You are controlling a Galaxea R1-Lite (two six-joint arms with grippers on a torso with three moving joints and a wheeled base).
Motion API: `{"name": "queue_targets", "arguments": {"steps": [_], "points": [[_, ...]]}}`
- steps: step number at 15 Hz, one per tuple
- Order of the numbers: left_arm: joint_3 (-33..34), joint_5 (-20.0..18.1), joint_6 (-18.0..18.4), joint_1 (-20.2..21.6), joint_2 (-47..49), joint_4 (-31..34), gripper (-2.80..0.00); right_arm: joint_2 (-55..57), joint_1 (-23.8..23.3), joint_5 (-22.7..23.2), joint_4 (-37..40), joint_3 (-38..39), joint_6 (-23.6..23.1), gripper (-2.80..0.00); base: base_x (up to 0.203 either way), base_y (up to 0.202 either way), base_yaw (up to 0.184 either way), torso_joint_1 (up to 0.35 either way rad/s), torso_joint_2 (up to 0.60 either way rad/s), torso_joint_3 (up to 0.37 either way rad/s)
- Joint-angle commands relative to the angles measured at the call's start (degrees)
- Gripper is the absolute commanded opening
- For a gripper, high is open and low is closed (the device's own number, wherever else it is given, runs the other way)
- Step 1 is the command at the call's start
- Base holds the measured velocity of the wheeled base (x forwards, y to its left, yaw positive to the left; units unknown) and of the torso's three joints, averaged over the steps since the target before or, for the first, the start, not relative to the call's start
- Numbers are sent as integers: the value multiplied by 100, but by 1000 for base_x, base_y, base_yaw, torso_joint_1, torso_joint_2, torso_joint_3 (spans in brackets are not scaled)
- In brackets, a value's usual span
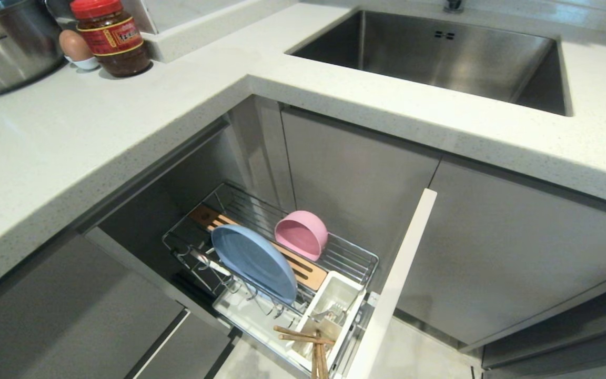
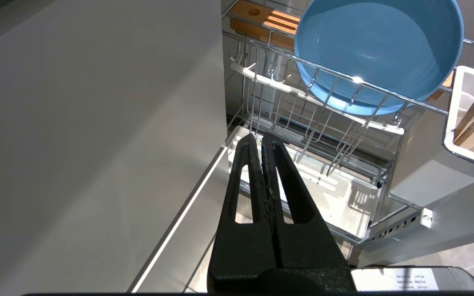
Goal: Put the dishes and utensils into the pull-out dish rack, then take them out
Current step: Take the plate out of the cupboard
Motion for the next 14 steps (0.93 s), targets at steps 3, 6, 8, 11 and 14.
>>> {"name": "queue_targets", "arguments": {"steps": [3, 6, 8, 11, 14], "points": [[6, -15, -109, 1, 13, -14, -280, -24, 0, -1, -4, 0, 3, -280, 0, 0, 0, 0, 0, 0], [0, -15, -110, 1, 13, -18, -280, -24, 0, -1, -4, 0, 3, -280, 0, 0, 0, 0, 0, 0], [0, -15, -118, 1, 13, -18, -280, -24, 0, -1, -4, 0, 3, -280, 0, 0, 0, 0, 0, 0], [0, -15, -103, 1, 13, -23, -280, -24, 0, -1, -4, 0, 3, -280, 0, 0, 0, 0, 0, 0], [-319, 5, -62, 1, 13, -248, -280, -24, 0, -1, -4, 0, 3, -280, 0, 0, 0, 0, 0, 0]]}}
